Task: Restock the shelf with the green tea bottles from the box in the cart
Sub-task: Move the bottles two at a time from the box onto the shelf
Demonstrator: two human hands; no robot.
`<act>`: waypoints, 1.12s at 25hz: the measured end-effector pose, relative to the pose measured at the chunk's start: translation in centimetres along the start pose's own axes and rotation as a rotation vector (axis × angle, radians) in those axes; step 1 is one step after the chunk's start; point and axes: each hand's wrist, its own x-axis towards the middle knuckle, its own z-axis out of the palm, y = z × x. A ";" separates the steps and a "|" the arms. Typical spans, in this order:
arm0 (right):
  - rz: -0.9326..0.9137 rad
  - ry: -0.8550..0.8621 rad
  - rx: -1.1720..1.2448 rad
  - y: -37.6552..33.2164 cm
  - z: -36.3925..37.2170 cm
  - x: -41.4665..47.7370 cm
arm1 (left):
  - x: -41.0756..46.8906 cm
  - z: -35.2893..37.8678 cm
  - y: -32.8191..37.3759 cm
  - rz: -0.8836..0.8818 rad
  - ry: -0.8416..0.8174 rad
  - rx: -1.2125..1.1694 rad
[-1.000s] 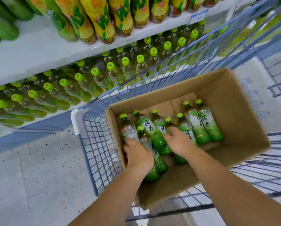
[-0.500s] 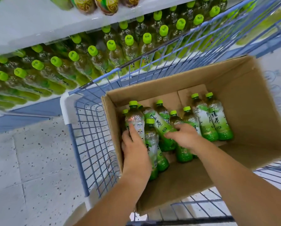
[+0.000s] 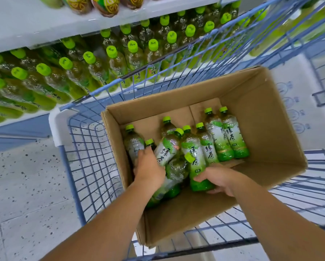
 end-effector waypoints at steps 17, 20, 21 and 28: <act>-0.149 -0.029 0.219 -0.3 1.5 2.6 | 3.5 -0.7 0.6 -0.234 -0.160 0.025; -0.194 0.039 0.246 -0.8 1.5 -0.2 | 2.5 -1.3 0.2 -0.206 -0.123 -0.162; -0.224 0.064 0.253 -1.0 1.5 -1.2 | 2.0 -1.6 0.3 -0.189 -0.117 -0.207; -0.460 0.115 0.356 -1.7 3.4 -8.0 | -3.4 -5.0 0.2 0.047 -0.144 -0.440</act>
